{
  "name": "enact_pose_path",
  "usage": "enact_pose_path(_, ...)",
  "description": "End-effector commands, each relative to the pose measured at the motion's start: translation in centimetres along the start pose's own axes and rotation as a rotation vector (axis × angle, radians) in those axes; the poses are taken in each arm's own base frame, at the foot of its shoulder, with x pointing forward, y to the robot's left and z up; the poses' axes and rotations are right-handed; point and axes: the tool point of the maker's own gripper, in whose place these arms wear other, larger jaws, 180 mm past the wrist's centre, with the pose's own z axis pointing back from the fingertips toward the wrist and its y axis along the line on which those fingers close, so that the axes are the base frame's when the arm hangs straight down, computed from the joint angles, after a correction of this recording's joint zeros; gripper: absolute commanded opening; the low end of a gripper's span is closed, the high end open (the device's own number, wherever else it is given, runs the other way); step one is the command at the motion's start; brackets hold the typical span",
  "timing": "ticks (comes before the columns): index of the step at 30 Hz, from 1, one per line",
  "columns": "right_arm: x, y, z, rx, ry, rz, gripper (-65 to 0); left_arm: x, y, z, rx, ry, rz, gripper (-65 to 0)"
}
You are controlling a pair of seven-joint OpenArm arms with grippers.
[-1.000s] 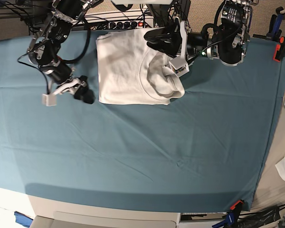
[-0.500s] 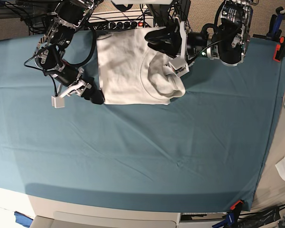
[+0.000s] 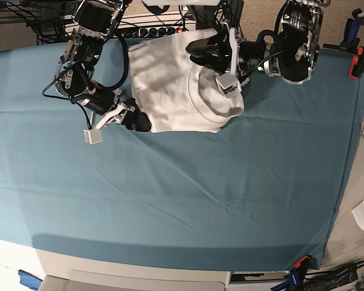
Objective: Fold the T-shirt properly
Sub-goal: 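Move the left gripper to the bunched shirt edge beside the stack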
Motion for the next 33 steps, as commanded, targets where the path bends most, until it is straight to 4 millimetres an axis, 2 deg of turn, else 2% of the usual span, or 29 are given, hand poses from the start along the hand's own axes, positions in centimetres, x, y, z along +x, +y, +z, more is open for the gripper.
enact_pose_path(1,1.3,0.4,0.1,0.007,-0.032,0.030,-52.5,1.1,-0.4,0.2,-0.015,-0.044,-0.019,-47.1)
enact_pose_path(3,1.3,0.0,0.3,-0.008,-0.036,0.029,-63.9,1.1,-0.4,0.2,-0.015,-0.042,-0.019,-47.1)
enact_pose_path(4,1.4,-0.2,0.4,-0.015,-0.041,0.026,-65.0,1.0,-0.4,0.3,-0.013,-0.039,-0.019,-47.1)
enact_pose_path(7,1.8,-0.9,1.1,-0.034,-0.066,0.012,-65.0,1.2,0.4,1.0,0.020,-0.050,-0.014,-47.1)
enact_pose_path(9,2.0,-1.5,1.6,-0.049,-0.083,0.000,-65.0,1.3,1.8,2.0,0.083,-0.056,-0.013,-46.6)
enact_pose_path(12,2.4,-2.3,2.4,-0.072,-0.111,-0.018,-65.0,1.4,4.4,4.6,0.208,-0.075,-0.005,-43.1)
enact_pose_path(15,2.6,-2.8,3.0,-0.087,-0.127,-0.030,-65.0,1.1,7.3,8.0,0.371,-0.101,0.057,-38.8)
enact_pose_path(17,2.6,-2.9,3.0,-0.088,-0.129,-0.030,-65.0,0.4,8.3,9.8,0.441,-0.110,0.108,-37.6)
enact_pose_path(19,2.6,-2.8,2.9,-0.086,-0.129,-0.029,-65.0,-0.6,8.6,10.6,0.475,-0.106,0.156,-37.4)
enact_pose_path(23,2.7,-2.8,2.9,-0.085,-0.132,-0.028,-65.0,-2.9,7.7,10.3,0.463,-0.085,0.243,-37.4)
enact_pose_path(26,2.7,-2.8,2.9,-0.085,-0.133,-0.028,-65.0,-3.9,6.8,9.6,0.433,-0.078,0.274,-32.5)
enact_pose_path(30,2.7,-2.8,2.9,-0.085,-0.133,-0.028,-65.0,-4.3,6.0,8.2,0.397,-0.063,0.278,-30.2)
enact_pose_path(33,2.7,-2.8,2.9,-0.084,-0.133,-0.028,-65.0,-4.7,5.4,6.3,0.373,-0.037,0.289,-30.2)
